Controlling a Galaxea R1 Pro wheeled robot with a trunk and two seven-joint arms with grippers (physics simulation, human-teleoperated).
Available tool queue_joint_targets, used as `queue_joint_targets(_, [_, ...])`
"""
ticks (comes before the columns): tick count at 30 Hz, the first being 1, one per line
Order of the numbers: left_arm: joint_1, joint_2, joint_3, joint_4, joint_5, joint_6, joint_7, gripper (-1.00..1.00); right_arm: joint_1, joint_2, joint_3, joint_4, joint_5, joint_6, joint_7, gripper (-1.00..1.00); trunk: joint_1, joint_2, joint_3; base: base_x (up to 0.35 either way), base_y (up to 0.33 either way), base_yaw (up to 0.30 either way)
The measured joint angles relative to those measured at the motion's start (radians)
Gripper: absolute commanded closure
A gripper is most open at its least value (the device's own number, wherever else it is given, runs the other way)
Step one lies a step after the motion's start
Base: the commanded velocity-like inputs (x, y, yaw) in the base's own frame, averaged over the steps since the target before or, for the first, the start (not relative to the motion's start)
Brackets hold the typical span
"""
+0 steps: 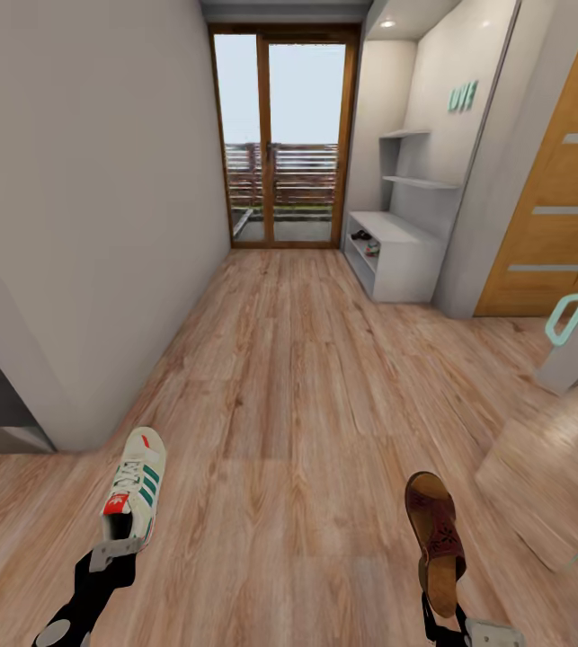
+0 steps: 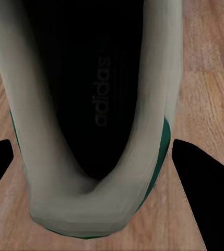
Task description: Pick up the two gym shoes and the two sandals from the corridor floor and place them onto the hallstand (shoe rack) in the corridor, making sure they are on the rack and not on the floor. Arrange them so the two gym shoes are next to each other and the two sandals are next to each other.
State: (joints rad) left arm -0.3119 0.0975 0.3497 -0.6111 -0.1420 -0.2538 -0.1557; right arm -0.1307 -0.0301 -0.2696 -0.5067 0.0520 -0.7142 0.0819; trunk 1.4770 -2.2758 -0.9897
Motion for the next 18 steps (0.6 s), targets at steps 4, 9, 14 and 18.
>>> queue_joint_targets(4, [0.000,0.000,0.000,0.000,0.000,0.000,0.000,1.00,0.000,0.000,0.000,0.000,0.000,0.000,0.000,1.00,0.000,0.000,0.000,0.339,0.000,0.000])
queue_joint_targets(9, [0.000,0.000,0.000,0.000,0.000,-0.001,0.000,1.00,0.000,0.000,0.000,0.000,0.000,0.000,0.000,1.00,0.000,0.000,0.000,0.339,0.000,0.000])
queue_joint_targets(14, [0.000,0.000,0.000,-0.001,0.000,-0.001,0.000,1.00,0.000,0.000,0.000,0.000,0.000,0.000,0.000,1.00,0.000,0.000,0.000,0.339,0.000,0.000])
queue_joint_targets(18, [0.000,0.000,0.000,-0.001,0.000,-0.001,0.000,1.00,0.000,0.000,0.000,0.000,0.000,0.000,0.000,1.00,0.000,0.000,0.000,0.339,0.000,0.000])
